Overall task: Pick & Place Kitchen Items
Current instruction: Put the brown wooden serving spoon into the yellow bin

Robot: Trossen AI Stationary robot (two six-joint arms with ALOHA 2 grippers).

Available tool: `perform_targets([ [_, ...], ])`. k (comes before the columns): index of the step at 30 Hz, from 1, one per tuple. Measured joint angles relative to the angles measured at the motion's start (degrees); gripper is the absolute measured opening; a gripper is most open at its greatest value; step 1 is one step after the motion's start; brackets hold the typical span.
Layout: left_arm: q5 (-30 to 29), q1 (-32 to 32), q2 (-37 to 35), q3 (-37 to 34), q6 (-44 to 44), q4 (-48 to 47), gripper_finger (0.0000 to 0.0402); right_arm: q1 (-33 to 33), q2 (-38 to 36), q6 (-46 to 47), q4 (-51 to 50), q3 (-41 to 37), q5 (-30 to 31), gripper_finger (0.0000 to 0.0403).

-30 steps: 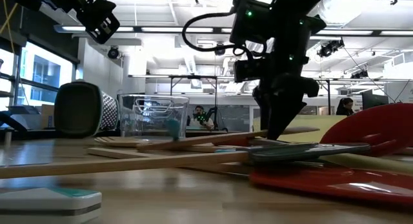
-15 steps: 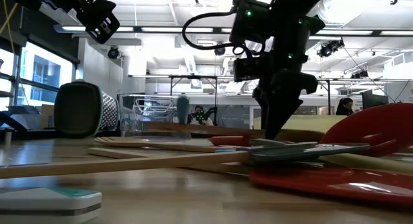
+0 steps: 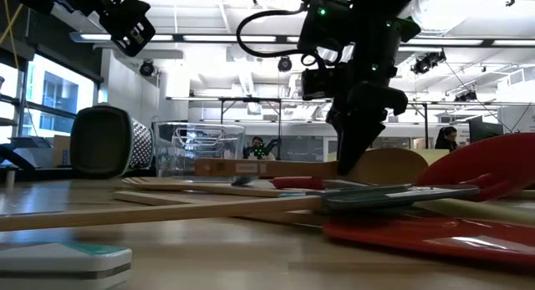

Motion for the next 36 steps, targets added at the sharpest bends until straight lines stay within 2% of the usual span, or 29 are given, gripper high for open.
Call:
perform_targets([
  [7,0.0,0.0,-0.01,0.0,0.01,0.0,0.0217,0.7,0.04,0.73,0.06,-0.05,0.35,0.0021],
  [11,0.0,0.0,-0.01,0.0,0.01,0.0,0.0217,2.83,-0.32,0.81,0.79,-0.14,0.94,0.0021],
  [14,0.0,-0.02,0.0,0.0,0.02,0.0,0.0217,4.98,-0.72,1.01,1.03,0.57,-0.8,0.0021],
  [25,-1.29,-0.02,-0.02,0.0,0.02,0.02,0.0217,11.52,-0.85,-2.16,1.72,11.38,4.39,0.0021],
  [32,-1.36,-0.02,-0.02,0.0,0.02,-1.17,0.0217,16.12,-1.1,-3.74,0.26,18.26,5.67,0.0021],
  [36,-1.53,0.0,0.0,0.0,0.02,-2.47,0.0217,20.0,-2.29,-4.92,-1.23,22.12,10.6,0.0021],
])
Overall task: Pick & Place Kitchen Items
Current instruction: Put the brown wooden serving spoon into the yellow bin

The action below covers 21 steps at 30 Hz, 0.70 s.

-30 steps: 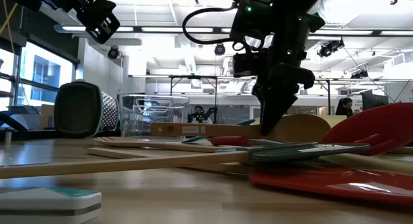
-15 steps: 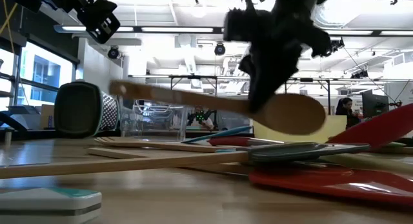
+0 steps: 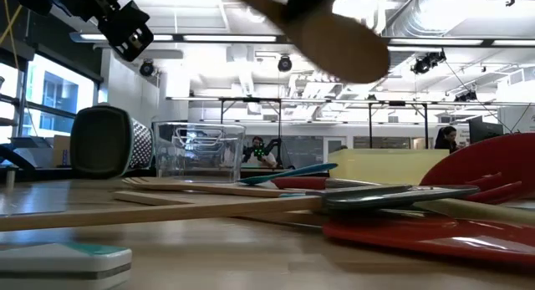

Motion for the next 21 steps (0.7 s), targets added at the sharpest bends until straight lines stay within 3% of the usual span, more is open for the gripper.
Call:
perform_targets([
  [4,0.0,-0.01,-0.02,0.0,0.0,-0.92,0.0217,3.88,-3.39,-0.46,-0.42,1.76,9.83,0.0021],
  [7,0.0,0.0,-0.02,0.02,0.0,-0.83,0.0217,6.53,-7.06,0.26,-1.02,1.75,21.98,0.0021],
  [12,0.02,-0.02,-0.02,0.0,0.0,-0.78,0.0217,7.82,-13.95,11.2,-7.77,1.76,42.32,0.0021],
  [14,0.01,-0.02,-0.02,0.0,0.0,-0.74,0.0217,7.54,-16.73,16.99,-13.61,1.76,47.7,0.0021],
  [21,-0.03,0.0,-0.02,0.0,0.12,-0.57,0.0217,-1.73,-24.25,41.09,-34.94,1.75,46.98,0.0021],
])
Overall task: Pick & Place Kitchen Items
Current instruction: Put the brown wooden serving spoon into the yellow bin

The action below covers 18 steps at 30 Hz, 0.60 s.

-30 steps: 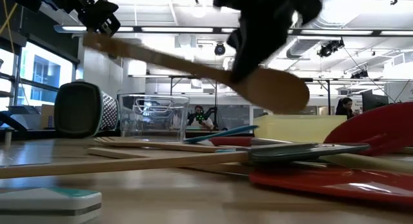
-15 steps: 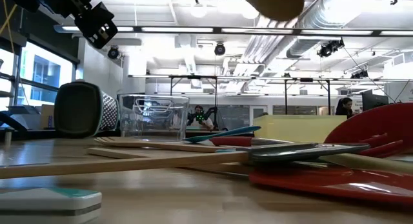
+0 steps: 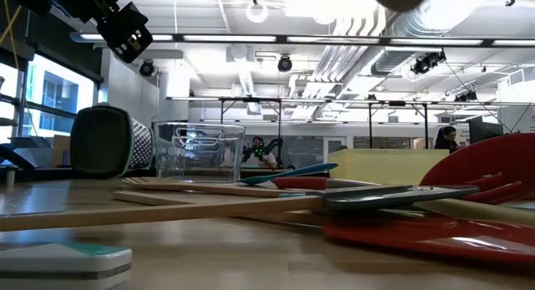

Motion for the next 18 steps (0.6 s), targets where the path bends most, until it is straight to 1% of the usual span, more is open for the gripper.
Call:
perform_targets([
  [3,-0.6,-0.02,0.0,0.0,1.03,0.0,0.0217,-5.56,-0.5,6.06,-7.02,-0.02,-2.69,0.0021],
  [7,-0.89,0.0,0.0,0.0,1.37,-0.01,0.0217,-13.92,-0.5,7.19,-9.65,-1.75,-9.26,0.0021],
  [10,-1.03,0.0,0.0,0.01,1.37,-0.01,0.0217,-19.79,-0.5,6.28,-8.41,-4.64,-12.5,0.0021],
  [14,-1.03,-0.01,0.0,0.0,1.37,-0.07,0.0217,-27.72,-0.5,3.06,-4.69,-9.91,-18.37,0.0021],
  [18,-1.04,-0.02,0.0,0.0,1.37,-0.44,0.0217,-34.67,-0.5,-2.07,2.55,-15.74,-24.69,0.0021],
])
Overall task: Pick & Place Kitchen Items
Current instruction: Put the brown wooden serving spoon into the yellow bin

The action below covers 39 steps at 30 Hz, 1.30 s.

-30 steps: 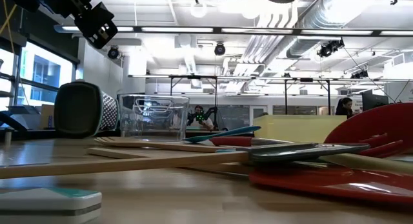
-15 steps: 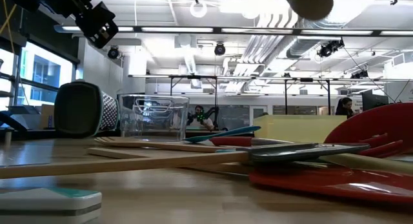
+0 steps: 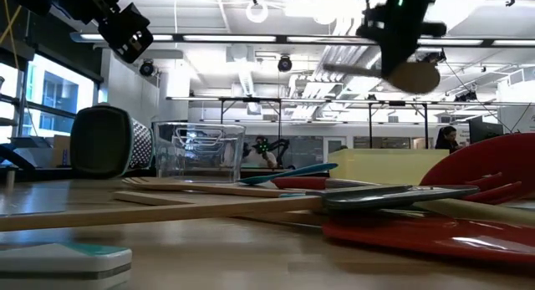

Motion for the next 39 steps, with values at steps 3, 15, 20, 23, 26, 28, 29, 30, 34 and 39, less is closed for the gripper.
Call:
perform_targets([
  [3,-0.01,0.0,0.0,0.0,0.0,-0.41,0.0217,-3.97,0.0,-3.94,7.19,-4.57,-3.68,0.0021],
  [15,-0.44,0.01,0.0,0.01,1.62,-0.51,0.0217,-12.86,0.0,-9.32,22.36,-18.92,-11.18,0.0021],
  [20,-0.44,0.0,0.0,0.0,2.75,-0.34,0.0217,-13.37,0.02,-10.95,29.55,-23.17,-13.51,0.0021],
  [23,-1.12,0.0,0.02,0.0,2.78,-0.18,0.0217,-14.1,0.02,-11.87,31.33,-24.37,-13.84,0.0021],
  [26,-2.51,0.0,0.02,0.01,2.78,-0.06,0.0217,-14.94,0.0,-11.98,31.4,-24.86,-13.72,0.0021],
  [28,-2.71,0.0,0.01,0.0,2.78,-0.08,0.0217,-15.39,0.0,-12.0,31.22,-25.35,-13.77,0.0021],
  [29,-2.76,0.0,0.02,0.01,2.8,-0.06,0.0217,-15.6,0.0,-12.0,31.25,-25.62,-13.97,0.0021],
  [30,-2.76,0.0,0.02,0.0,2.79,-0.08,0.0217,-15.81,0.0,-11.97,31.66,-25.98,-14.46,0.0021],
  [34,-2.78,0.0,0.02,0.0,2.8,-0.1,0.0217,-16.01,0.0,-10.7,32.43,-27.35,-14.92,0.0021],
  [39,-2.78,0.0,0.02,0.0,2.78,-0.12,0.0217,-16.01,0.02,-10.7,32.95,-27.86,-15.01,0.0021],
])
